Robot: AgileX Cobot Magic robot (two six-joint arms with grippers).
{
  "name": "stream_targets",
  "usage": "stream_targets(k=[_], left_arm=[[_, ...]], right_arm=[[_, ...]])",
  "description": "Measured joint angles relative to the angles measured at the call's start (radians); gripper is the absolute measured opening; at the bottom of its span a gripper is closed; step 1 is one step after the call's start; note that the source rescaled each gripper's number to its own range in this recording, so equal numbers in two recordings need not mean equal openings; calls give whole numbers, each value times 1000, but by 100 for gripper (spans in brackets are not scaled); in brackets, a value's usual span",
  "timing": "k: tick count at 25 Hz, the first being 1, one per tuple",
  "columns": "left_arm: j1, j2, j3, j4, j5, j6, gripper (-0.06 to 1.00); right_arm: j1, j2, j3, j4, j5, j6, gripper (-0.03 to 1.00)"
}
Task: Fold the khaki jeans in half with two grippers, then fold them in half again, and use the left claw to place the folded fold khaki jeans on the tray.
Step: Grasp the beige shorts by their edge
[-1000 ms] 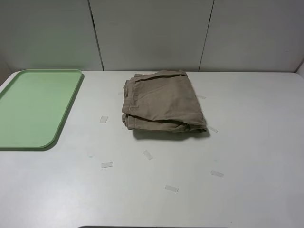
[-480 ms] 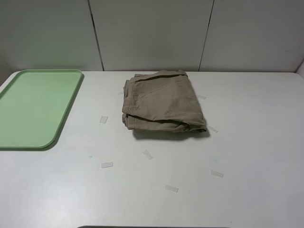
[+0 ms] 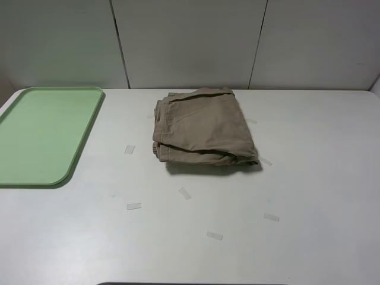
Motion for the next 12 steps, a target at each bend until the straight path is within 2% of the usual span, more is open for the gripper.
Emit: stream_targets(k=[12], left_arm=[[0,0,0,0,0,0,86]], right_arm=[[0,0,0,0,0,3,100]])
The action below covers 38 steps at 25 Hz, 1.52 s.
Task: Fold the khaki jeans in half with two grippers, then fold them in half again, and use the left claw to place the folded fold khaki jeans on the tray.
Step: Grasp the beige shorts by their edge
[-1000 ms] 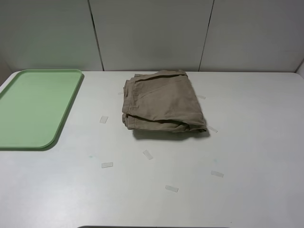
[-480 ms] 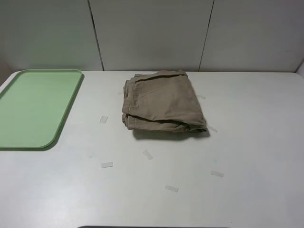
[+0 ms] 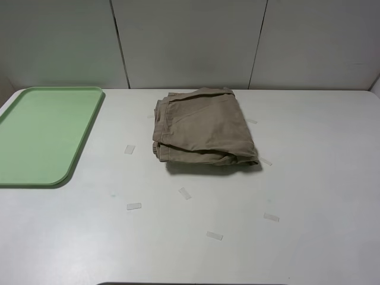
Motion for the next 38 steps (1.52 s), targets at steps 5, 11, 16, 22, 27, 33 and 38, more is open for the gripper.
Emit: stream_targets(k=[5,11,16,22,27,33,38], left_arm=[[0,0,0,0,0,0,86],[0,0,0,0,0,0,86],[0,0,0,0,0,0,86],[0,0,0,0,0,0,86],[0,0,0,0,0,0,86],[0,0,2,0,-2,0,86],[0,0,3,0,-3,0,86]], right_arm=[[0,0,0,0,0,0,100],[0,0,0,0,0,0,100],[0,0,0,-1,0,0,100],[0,0,0,-1,0,0,100],[0,0,0,-2,0,0,100],[0,0,0,-2,0,0,100],[0,0,0,-2,0,0,100]])
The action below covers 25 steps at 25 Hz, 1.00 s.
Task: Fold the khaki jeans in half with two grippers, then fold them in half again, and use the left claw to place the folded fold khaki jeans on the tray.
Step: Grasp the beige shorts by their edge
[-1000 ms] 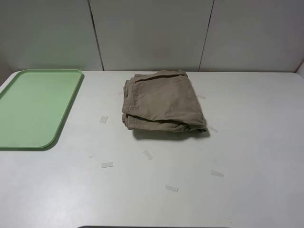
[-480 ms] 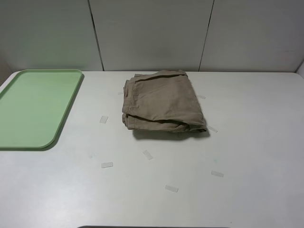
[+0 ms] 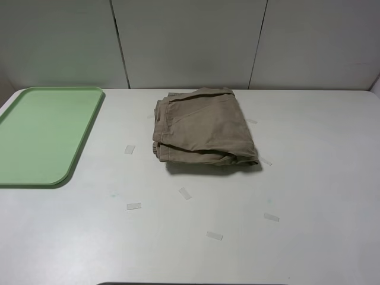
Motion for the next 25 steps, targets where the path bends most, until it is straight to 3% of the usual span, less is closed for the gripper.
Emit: stream_targets(k=[4,8,11,14,19,22,25], left_arm=[[0,30,0,-2,1,0,86],[0,219,-14,-17,-25,24,86],[0,333,-39,-45,-103,45,86],[0,524,-89,-111,-286,81,86],[0,724,-117,-174,-488,92,86],[0,823,-117,-260,-570,150,86],[0,920,-117,-447,-635,311,86]], right_arm=[[0,0,0,1,0,0,100],[0,0,0,2,0,0,100],[0,0,0,2,0,0,100],[0,0,0,2,0,0,100],[0,0,0,2,0,0,100],[0,0,0,2,0,0,100],[0,0,0,2,0,0,100]])
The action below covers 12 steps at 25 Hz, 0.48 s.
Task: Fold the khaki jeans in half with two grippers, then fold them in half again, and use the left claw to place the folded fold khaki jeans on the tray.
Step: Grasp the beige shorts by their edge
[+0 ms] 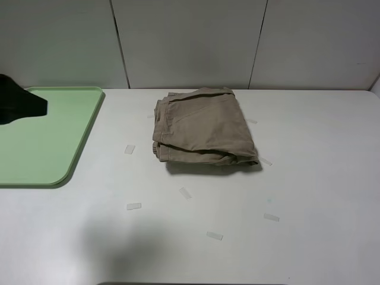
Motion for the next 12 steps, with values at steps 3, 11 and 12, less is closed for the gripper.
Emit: stream_targets(k=[3,11,12], left_arm=[[0,61,0,-124,-46,124,86],[1,353,-36,-412,-186,396,86],[1,388,-56,-414,-191,397,86]], right_arm=[[0,0,0,0,0,0,100],[0,0,0,0,0,0,100],[0,0,0,0,0,0,100]])
